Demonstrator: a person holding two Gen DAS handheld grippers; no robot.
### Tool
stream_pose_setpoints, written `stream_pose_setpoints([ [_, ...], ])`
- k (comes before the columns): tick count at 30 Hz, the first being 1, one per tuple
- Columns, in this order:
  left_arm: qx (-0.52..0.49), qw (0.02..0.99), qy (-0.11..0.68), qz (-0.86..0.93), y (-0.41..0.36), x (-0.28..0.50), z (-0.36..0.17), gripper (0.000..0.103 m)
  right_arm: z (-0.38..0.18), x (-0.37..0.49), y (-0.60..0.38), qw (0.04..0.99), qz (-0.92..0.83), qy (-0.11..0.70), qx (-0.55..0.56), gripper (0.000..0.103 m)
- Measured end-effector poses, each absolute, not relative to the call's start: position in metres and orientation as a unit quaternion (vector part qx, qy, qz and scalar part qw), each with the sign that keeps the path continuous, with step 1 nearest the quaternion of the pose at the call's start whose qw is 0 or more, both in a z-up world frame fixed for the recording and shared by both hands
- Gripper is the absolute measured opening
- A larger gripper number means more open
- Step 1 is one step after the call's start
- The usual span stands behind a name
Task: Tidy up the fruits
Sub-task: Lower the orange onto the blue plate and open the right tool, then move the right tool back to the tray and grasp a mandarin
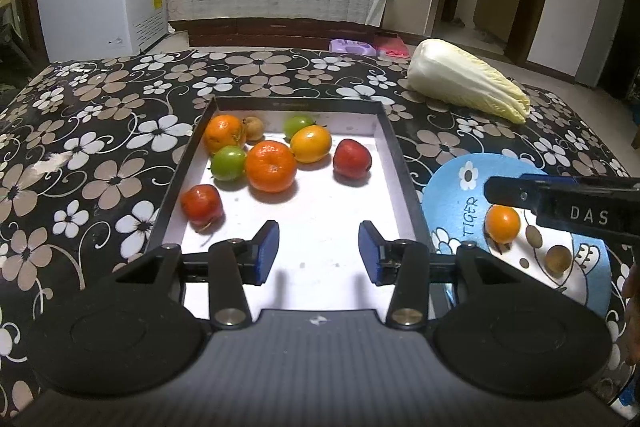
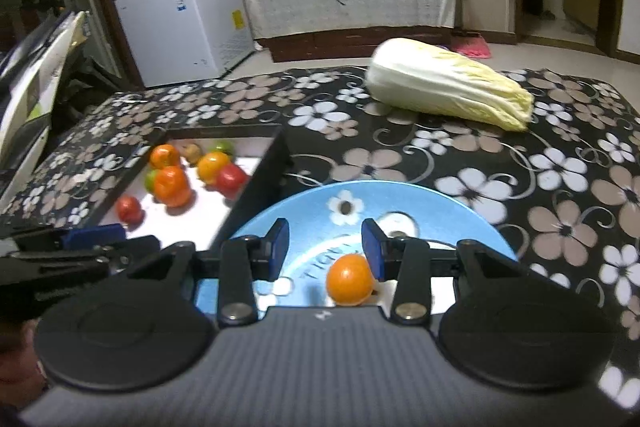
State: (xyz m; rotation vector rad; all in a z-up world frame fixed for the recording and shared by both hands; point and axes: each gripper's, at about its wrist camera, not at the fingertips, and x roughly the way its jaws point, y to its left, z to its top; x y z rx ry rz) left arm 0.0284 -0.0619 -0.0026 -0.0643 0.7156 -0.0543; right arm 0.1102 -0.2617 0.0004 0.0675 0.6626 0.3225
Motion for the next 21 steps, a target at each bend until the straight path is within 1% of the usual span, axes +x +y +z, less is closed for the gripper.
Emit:
stream_pose_setpoints([
  [21, -0.021, 0.936, 0.351, -0.021, -0.039, 0.021, -0.007, 0.05, 0.006, 0.116, -0.197, 0.921, 0.244, 0.304, 0.027, 0.043],
])
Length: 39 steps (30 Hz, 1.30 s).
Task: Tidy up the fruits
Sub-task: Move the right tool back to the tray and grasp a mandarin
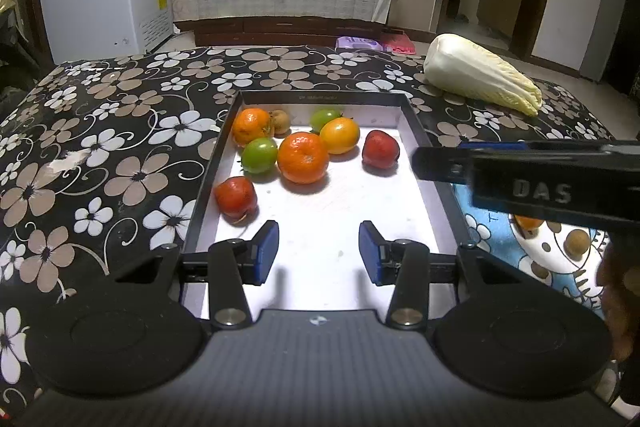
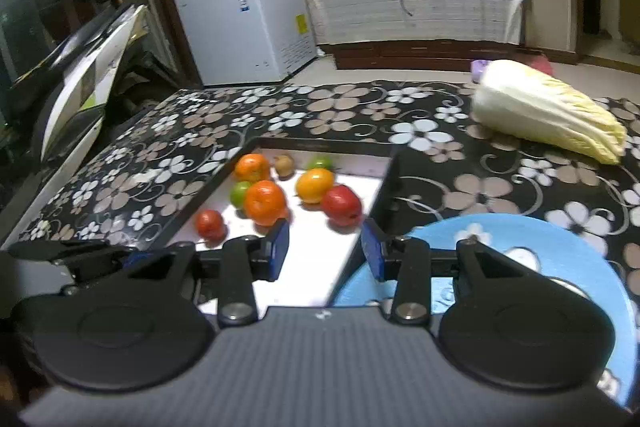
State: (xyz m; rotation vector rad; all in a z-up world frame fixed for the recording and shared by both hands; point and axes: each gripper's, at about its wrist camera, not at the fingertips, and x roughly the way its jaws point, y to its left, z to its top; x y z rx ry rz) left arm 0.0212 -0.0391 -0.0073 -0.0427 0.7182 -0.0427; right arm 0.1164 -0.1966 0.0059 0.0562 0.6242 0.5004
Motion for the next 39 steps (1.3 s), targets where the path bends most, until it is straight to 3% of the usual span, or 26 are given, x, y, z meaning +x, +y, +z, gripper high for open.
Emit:
stream_pose_setpoints([
  [34, -0.013, 0.931, 0.364, 0.011, -0.014, 0.016, -0.016, 0.05, -0.019, 0.151, -0.111, 0.898, 0.273, 0.336, -0.075, 0.043],
  [39, -0.009, 0.931, 0.364, 0.014, -0.014, 0.017, -0.017, 0.05, -0.02, 0.156, -0.099, 0.896, 0.269, 0.332, -0.119, 0.052],
])
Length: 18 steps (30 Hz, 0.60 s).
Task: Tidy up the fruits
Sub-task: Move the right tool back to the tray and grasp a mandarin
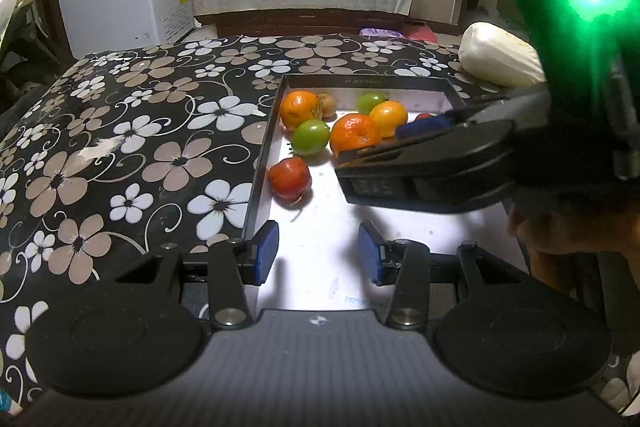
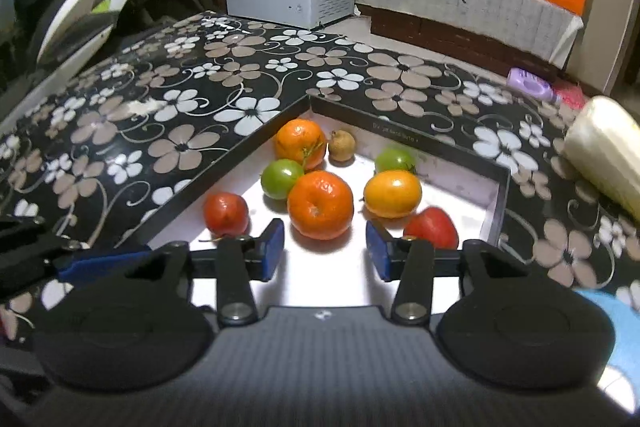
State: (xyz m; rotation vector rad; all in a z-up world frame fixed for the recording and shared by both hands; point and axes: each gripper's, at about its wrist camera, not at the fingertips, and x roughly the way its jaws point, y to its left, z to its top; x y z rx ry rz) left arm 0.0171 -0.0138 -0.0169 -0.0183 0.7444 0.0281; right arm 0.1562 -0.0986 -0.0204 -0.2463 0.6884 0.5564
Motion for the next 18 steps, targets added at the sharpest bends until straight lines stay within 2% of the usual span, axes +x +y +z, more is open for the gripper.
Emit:
stream_pose_setpoints([
  [3, -0.008, 0.93, 0.368, 0.02, -0.012, 0.02, -0.019, 0.05, -0.019, 0.163, -0.093, 0.897, 0.265, 0.324, -0.144, 0.055],
  [9, 0.007, 0.93, 0.365, 0.03, -0.015, 0.024, -0.019, 0.05, -0.016, 0.177, -0.091, 0.889, 0.289, 0.331, -0.126, 0.055],
  [15, 0.009, 0.93, 0.366, 0.031, -0.015, 0.024, -0.02, 0.051, -0.02, 0.172, -0.075, 0.883, 0.289, 0.334, -0.158, 0.057],
  [17, 0.006, 0.93, 0.366, 0.029, -0.014, 0.024, -0.02, 0.051, -0.023, 0.172, -0.071, 0.881, 0.28, 0.338, -0.176, 0.054],
  [18, 0.003, 0.93, 0.367, 0.029, -0.013, 0.025, -0.019, 0.051, -0.024, 0.173, -0.071, 0.883, 0.274, 0.338, -0.177, 0.046],
])
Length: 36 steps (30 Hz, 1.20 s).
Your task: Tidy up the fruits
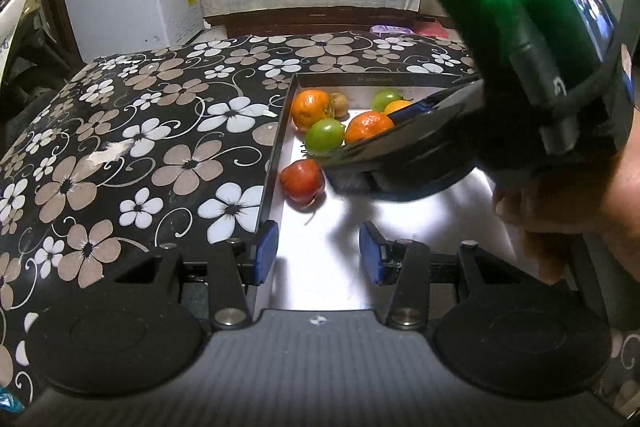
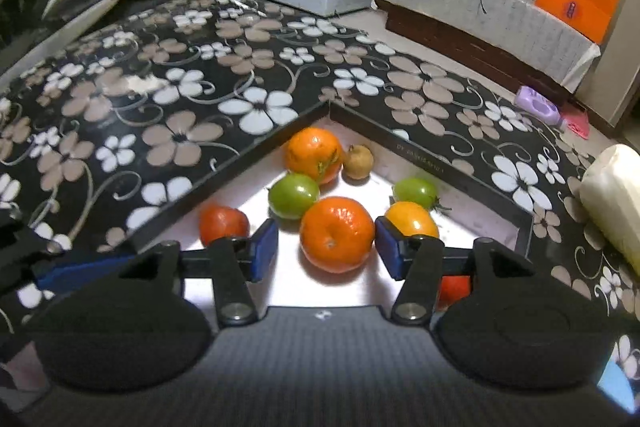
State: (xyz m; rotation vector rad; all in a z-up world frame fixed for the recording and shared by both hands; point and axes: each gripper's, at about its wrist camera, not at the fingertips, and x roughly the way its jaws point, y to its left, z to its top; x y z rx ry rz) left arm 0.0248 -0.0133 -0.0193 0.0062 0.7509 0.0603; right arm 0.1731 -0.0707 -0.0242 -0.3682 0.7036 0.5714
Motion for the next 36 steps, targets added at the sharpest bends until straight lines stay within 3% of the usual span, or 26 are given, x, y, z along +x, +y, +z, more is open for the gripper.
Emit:
stream_pose_setpoints([
  [1, 0.001, 0.93, 0.366, 0.03, -0.013, 0.026, -0.019, 0.051, -0.023, 0.174, -0.072, 0.886, 0.269, 0.337, -0.173, 0.043],
  [14, -0.073, 0.922, 0.375, 0.067, -0.007, 0.062, -0.015, 0.051, 0.013, 0.163, -0.135, 0.9, 0.291, 0.323, -0.003, 0.043],
  [20, -0.118, 0.91, 0.395, 0.05, 0.003, 0.073, -0.02, 0.05, 0.017, 0.161, -0.157, 0.906, 0.276, 0.32, 0.024, 0.043],
  [32, -0.084, 0.908, 0.408, 0.038, -0.003, 0.089, -0.021, 0.049, 0.022, 0.164, -0.171, 0.904, 0.286, 0.313, 0.052, 0.043],
  [36, -0.073, 0.91, 0.406, 0.044, -0.002, 0.094, -0.023, 0.038, 0.022, 0.164, -0.173, 0.905, 0.284, 0.311, 0.054, 0.043],
])
